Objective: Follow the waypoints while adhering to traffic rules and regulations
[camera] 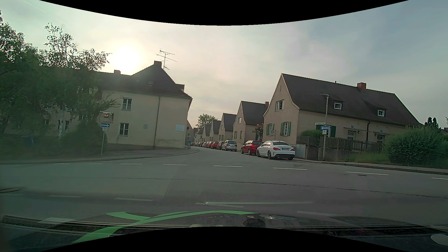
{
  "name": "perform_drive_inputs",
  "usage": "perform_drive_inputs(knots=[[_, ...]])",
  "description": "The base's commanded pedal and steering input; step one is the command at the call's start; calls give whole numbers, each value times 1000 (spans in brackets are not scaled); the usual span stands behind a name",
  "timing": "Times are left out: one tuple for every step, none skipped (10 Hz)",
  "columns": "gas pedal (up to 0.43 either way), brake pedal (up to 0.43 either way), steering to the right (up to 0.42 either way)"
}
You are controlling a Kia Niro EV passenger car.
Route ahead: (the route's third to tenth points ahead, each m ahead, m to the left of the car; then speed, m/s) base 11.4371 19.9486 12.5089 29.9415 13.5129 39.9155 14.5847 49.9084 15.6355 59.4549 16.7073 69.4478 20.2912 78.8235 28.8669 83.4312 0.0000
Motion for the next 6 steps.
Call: perform_drive_inputs(knots=[[0, 152, -128], [0, 152, -128], [0, 152, -128], [0, 152, -128], [0, 152, -128], [0, 152, -128]])
